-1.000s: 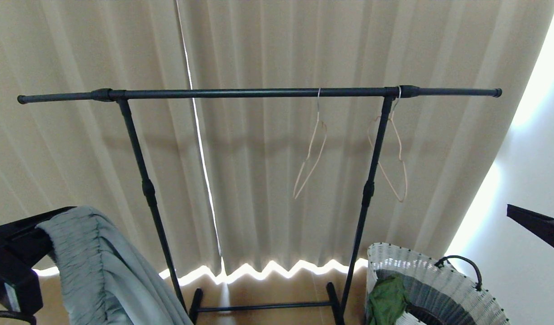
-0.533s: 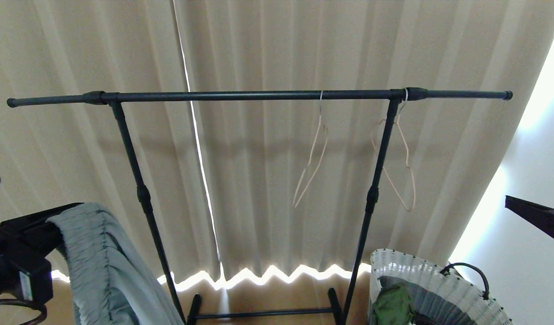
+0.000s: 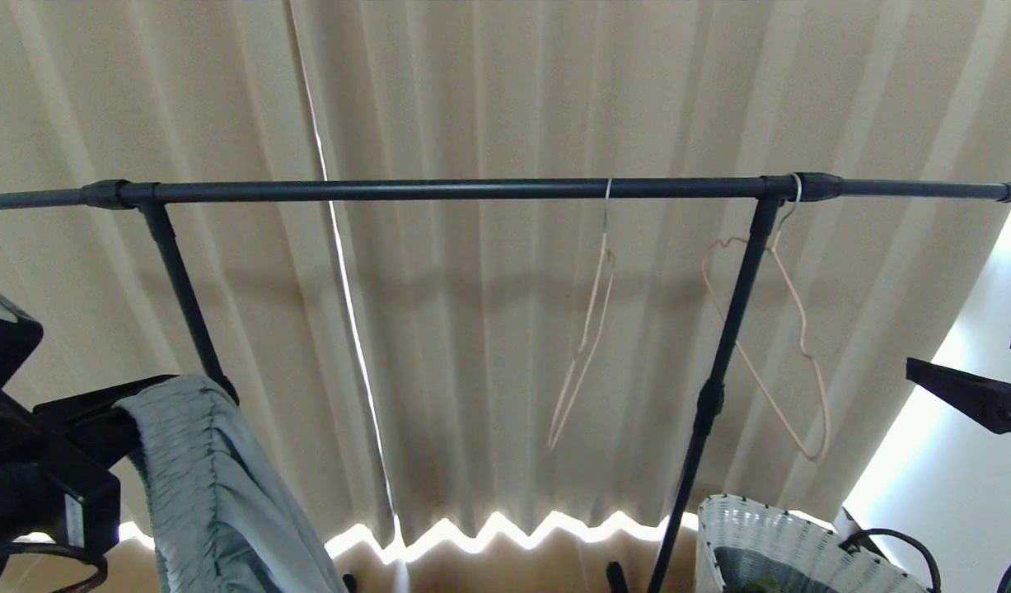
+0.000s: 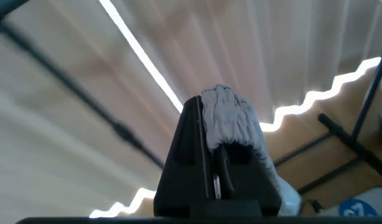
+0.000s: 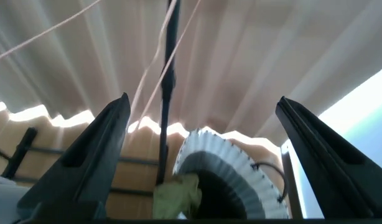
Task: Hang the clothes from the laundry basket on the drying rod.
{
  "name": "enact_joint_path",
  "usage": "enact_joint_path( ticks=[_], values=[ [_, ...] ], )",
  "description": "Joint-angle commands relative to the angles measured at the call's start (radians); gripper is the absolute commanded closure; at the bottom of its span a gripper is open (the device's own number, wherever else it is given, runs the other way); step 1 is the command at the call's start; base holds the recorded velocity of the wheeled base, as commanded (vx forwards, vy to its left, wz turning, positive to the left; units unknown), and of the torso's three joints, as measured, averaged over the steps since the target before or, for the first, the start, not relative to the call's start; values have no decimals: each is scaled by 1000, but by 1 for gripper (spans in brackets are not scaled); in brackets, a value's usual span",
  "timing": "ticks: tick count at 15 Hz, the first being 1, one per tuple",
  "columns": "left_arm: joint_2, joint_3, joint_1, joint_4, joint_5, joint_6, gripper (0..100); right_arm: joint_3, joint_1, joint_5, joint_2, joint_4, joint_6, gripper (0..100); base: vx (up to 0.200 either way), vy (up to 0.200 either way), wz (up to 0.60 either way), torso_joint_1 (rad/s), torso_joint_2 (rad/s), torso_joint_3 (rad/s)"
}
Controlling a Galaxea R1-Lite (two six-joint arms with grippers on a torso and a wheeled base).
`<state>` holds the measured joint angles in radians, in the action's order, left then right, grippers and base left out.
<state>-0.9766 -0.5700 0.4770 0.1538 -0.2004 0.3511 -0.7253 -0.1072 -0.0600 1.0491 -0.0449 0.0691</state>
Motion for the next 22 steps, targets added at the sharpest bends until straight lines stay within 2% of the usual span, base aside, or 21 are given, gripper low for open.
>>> enact_joint_path(
  ticks=[1,3,5,6,8,10,14,16,19,22],
  values=[
    [-19,-7,-14,1,42,-1,100,-17,-11,0,35,0,-3,0,200,0,0,-2,7,2],
    [-19,-1,-15,1,59,2,100,-32,-34,2,58,0,-22,0,100,0,0,1,-1,4],
    [-30,-10,-15,6,59,0,100,-59,-95,-3,88,-3,-98,0,0,0,0,0,0,0],
    [-34,-2,-18,44,59,-3,100,-77,-131,-11,111,-10,-149,0,0,0,0,0,0,0],
    [-48,56,-28,151,61,-3,100,-85,-135,-15,167,-12,-152,0,0,0,0,0,0,0],
    [-63,85,-28,194,61,-12,100,-85,-135,-35,210,0,-154,0,0,0,0,0,0,0],
    [-85,82,-29,197,65,-6,100,-92,-123,-61,293,5,-158,0,0,0,0,0,0,0],
    [-88,84,-40,199,65,-6,100,-94,-106,-70,348,60,-158,0,0,0,0,0,0,0],
    [-85,82,-54,199,65,-7,100,-88,-106,-149,416,145,-164,0,0,0,0,0,0,0],
    [-85,85,-54,199,65,-6,100,-91,-106,-152,416,146,-184,0,0,0,0,0,0,0]
  ],
)
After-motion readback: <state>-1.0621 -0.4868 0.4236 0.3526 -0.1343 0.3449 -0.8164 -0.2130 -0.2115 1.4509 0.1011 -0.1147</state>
